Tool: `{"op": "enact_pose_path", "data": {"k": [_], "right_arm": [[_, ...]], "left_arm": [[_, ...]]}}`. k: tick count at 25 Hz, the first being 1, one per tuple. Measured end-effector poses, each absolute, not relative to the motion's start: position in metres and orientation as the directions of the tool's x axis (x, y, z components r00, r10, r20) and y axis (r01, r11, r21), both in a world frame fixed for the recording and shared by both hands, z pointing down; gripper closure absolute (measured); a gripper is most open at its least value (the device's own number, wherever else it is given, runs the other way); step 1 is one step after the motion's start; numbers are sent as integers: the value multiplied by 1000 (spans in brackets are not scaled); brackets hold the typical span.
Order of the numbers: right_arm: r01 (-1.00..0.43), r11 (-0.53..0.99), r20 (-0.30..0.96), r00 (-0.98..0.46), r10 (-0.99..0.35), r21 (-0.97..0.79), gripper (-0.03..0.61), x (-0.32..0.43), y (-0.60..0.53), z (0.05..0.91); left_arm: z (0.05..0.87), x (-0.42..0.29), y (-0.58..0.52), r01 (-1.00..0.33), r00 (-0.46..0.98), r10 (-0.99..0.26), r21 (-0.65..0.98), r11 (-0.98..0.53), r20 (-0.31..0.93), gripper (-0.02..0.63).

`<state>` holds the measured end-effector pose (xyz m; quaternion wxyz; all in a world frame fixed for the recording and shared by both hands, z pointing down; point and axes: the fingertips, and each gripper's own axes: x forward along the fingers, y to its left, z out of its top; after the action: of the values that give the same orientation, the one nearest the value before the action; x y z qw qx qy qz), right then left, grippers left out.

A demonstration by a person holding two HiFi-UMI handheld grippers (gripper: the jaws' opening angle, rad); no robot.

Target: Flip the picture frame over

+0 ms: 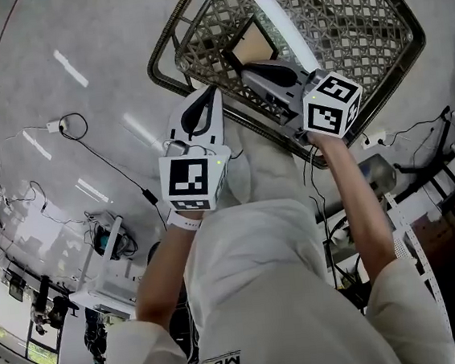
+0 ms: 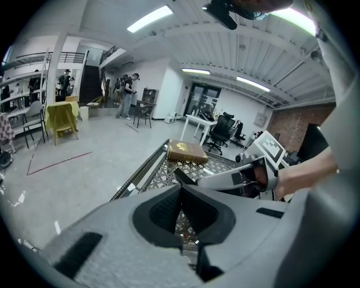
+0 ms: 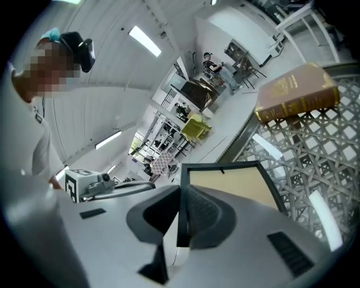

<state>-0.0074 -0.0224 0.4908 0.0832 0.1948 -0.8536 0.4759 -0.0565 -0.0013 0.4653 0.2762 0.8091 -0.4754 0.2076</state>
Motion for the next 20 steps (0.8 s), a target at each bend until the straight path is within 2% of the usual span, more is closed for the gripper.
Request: {"op": "enact_pose_path", "data": {"k": [20], "right_arm": [[-196,232,136,-959,-249,-953,525,-9,-39,477]], "left_arm": [[463,-55,0,-880,464,-640,238,-410,613,589]]}}
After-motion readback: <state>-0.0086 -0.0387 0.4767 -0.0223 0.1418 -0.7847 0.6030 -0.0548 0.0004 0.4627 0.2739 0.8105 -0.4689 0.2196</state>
